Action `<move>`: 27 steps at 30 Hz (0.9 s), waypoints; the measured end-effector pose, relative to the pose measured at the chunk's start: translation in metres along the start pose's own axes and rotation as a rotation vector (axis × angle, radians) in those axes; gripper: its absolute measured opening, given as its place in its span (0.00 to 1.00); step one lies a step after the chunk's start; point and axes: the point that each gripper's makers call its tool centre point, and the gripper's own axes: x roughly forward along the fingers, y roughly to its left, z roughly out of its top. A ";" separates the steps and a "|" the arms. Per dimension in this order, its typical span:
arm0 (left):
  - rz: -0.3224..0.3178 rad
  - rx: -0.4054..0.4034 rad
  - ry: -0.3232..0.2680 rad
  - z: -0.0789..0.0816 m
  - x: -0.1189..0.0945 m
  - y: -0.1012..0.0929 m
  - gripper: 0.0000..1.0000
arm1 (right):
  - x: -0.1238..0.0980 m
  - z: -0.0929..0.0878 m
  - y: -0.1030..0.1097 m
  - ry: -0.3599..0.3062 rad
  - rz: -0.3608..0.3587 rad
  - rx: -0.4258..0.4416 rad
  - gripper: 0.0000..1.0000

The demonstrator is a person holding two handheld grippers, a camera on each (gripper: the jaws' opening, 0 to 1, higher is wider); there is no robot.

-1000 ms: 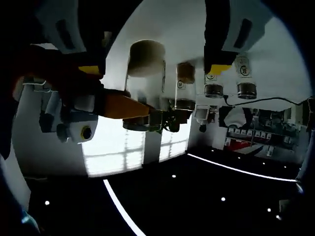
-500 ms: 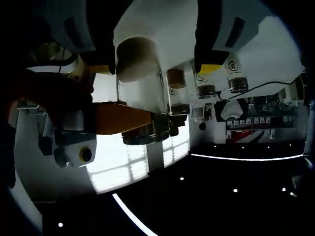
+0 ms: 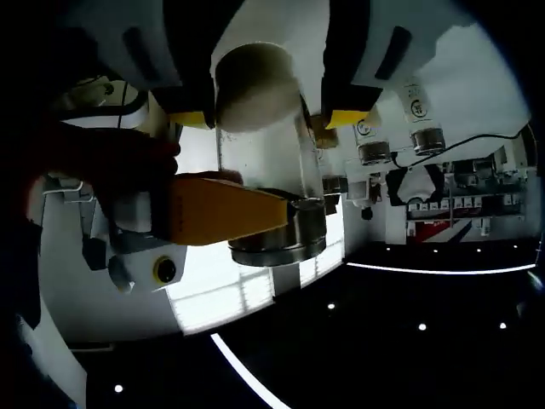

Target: Rotate the seasoning bottle until the label or dispensing opening points toward the visible target arrow and the bottle remains upright within the marked orientation range

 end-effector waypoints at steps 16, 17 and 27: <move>0.260 0.197 0.088 -0.005 0.002 0.019 0.43 | 0.012 -0.008 -0.008 0.009 -0.092 -0.065 0.41; 0.276 0.199 0.091 -0.005 0.002 0.020 0.43 | 0.013 -0.009 -0.009 0.021 -0.108 -0.079 0.41; 0.205 0.146 -0.016 0.006 0.003 0.010 0.43 | 0.007 0.000 -0.013 -0.023 -0.160 -0.021 0.41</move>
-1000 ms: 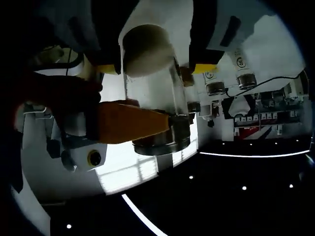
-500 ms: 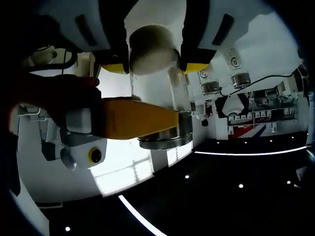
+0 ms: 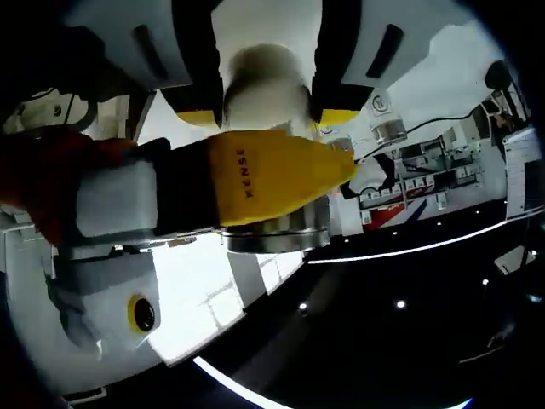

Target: Rotate the seasoning bottle until the label or dispensing opening points toward the visible target arrow and the bottle remains upright within the marked orientation range

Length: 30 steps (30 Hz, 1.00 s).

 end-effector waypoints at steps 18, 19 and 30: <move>0.069 0.021 0.046 -0.003 -0.002 0.014 0.45 | -0.003 0.004 0.004 -0.038 0.090 -0.010 0.41; 0.088 0.027 0.056 -0.004 -0.003 0.016 0.45 | -0.002 0.003 0.002 -0.038 0.064 0.001 0.41; 0.170 0.056 0.098 -0.013 -0.004 0.025 0.45 | 0.004 -0.007 -0.003 0.015 -0.041 0.018 0.39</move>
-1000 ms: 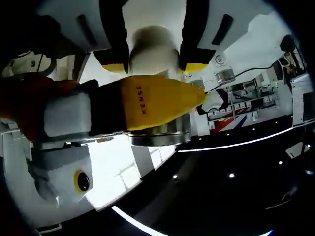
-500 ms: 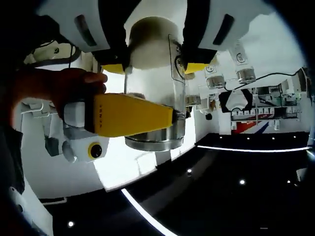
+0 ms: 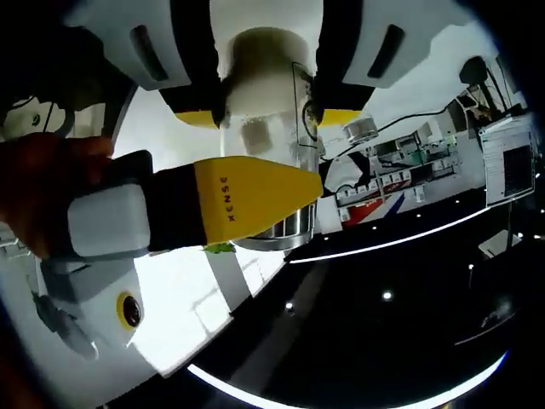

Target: Rotate the seasoning bottle until the label or dispensing opening points toward the visible target arrow and the bottle remains upright within the marked orientation range

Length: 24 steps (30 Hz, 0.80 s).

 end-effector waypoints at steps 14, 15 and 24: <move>-0.333 -0.138 -0.108 0.013 -0.010 -0.028 0.44 | -0.022 0.008 0.024 -0.020 0.304 -0.170 0.36; -0.350 -0.151 -0.107 0.012 -0.011 -0.030 0.44 | -0.023 0.006 0.026 -0.016 0.317 -0.183 0.36; -0.111 0.052 -0.016 0.003 -0.003 -0.009 0.44 | -0.008 0.000 0.017 -0.003 0.238 -0.111 0.38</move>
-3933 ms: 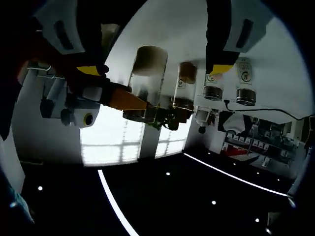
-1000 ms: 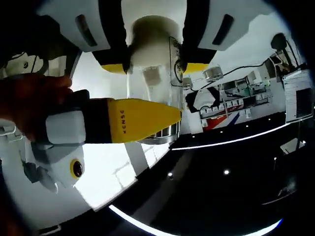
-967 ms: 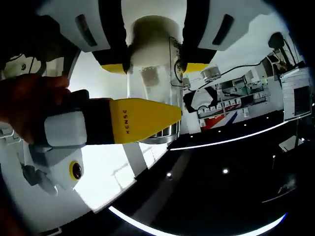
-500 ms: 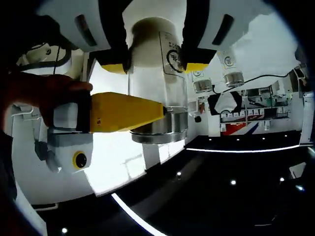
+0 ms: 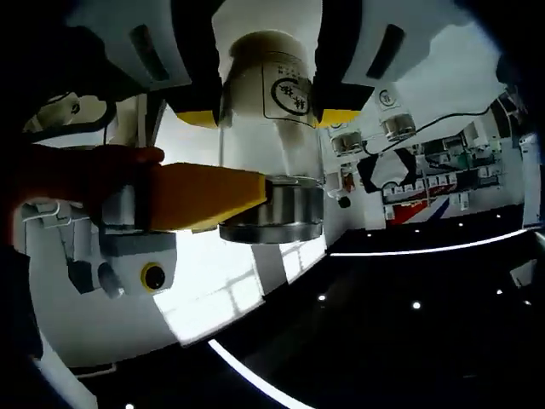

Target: Rotate the seasoning bottle until the label or dispensing opening points toward the visible target arrow and the bottle remains upright within the marked orientation range

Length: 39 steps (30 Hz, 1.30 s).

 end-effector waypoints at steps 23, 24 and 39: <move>-0.210 -0.198 -0.165 0.022 -0.006 -0.017 0.45 | -0.007 0.013 0.007 -0.078 0.063 0.048 0.39; -0.221 -0.198 -0.168 0.022 -0.007 -0.019 0.45 | -0.009 0.013 0.007 -0.077 0.068 0.043 0.39; 0.117 -0.034 -0.098 0.016 -0.003 0.008 0.43 | 0.002 0.001 -0.021 -0.134 -0.165 0.291 0.39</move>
